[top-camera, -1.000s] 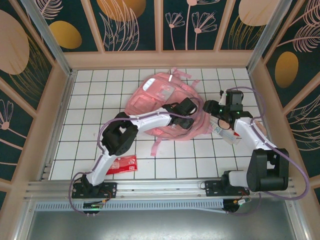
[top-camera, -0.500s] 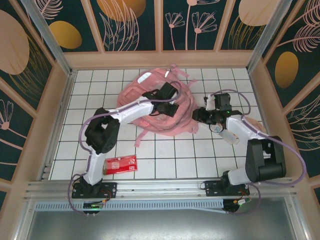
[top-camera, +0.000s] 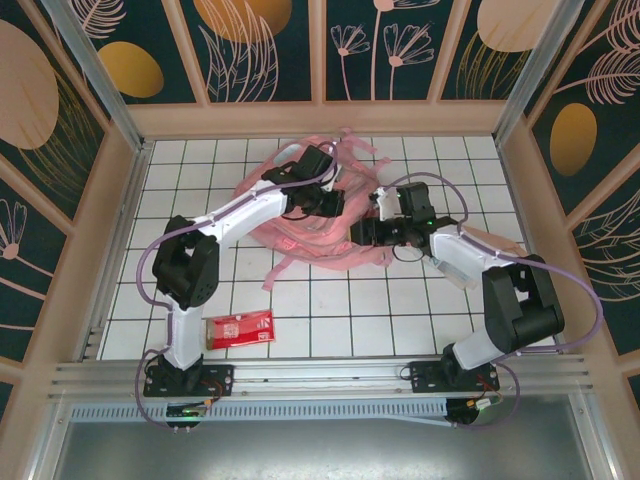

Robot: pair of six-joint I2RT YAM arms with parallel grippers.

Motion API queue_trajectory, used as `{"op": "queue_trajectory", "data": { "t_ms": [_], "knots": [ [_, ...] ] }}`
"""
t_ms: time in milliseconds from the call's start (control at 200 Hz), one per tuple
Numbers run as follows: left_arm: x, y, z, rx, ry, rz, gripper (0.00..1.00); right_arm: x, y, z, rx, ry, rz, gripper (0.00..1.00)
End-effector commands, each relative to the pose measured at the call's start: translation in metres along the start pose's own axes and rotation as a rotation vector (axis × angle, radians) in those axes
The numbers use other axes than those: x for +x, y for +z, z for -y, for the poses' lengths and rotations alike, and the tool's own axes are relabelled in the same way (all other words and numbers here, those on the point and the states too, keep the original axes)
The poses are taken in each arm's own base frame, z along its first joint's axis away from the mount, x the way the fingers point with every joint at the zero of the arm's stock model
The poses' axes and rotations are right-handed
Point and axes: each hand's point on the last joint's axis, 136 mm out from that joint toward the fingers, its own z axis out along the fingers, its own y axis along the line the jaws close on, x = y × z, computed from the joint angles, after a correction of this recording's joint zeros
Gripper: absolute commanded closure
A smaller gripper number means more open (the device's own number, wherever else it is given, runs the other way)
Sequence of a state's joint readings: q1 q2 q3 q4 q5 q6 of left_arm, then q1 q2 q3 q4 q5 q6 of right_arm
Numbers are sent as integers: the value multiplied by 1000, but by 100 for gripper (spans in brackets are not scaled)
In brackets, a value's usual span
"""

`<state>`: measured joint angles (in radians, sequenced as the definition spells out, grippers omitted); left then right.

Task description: Pack the student bag

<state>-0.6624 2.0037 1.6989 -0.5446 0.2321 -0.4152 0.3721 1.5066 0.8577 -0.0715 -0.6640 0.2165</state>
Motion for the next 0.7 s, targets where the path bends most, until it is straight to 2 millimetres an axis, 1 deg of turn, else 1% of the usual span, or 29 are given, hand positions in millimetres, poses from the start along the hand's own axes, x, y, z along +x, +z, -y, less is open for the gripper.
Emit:
{"op": "queue_trajectory", "data": {
  "t_ms": [0,105,150,210,265,285,335,420,440,470,485,545,581,656,696],
  "knots": [
    [-24,-35,27,91,-45,55,100,2,8,-14,-48,51,30,55],
    [-26,-35,32,112,-56,56,100,5,12,-12,11,120,57,64],
    [-28,-36,32,117,-58,62,100,8,14,-6,49,134,63,66],
    [-30,-37,31,113,-57,75,100,12,18,3,102,144,67,65],
    [-32,-37,32,119,-56,80,100,14,21,6,131,136,70,60],
    [-32,-37,33,123,-55,80,100,15,23,8,144,133,71,59],
    [-32,-37,35,138,-54,78,100,14,28,8,167,108,71,59],
    [-32,-36,37,148,-58,75,100,7,33,12,224,83,96,59],
    [-31,-36,37,152,-59,73,100,4,33,14,233,84,107,60],
    [-30,-36,38,158,-60,70,100,0,33,18,259,94,124,65],
    [-30,-35,38,161,-62,69,100,0,35,14,260,86,126,66],
    [-29,-34,39,167,-68,69,100,-3,36,15,305,71,144,71],
    [-29,-34,39,168,-68,72,100,-5,34,18,345,61,156,76],
    [-32,-35,36,154,-67,89,100,-3,33,17,389,32,161,87],
    [-34,-35,35,143,-60,100,100,-3,32,17,408,19,163,90]
  ]
}}
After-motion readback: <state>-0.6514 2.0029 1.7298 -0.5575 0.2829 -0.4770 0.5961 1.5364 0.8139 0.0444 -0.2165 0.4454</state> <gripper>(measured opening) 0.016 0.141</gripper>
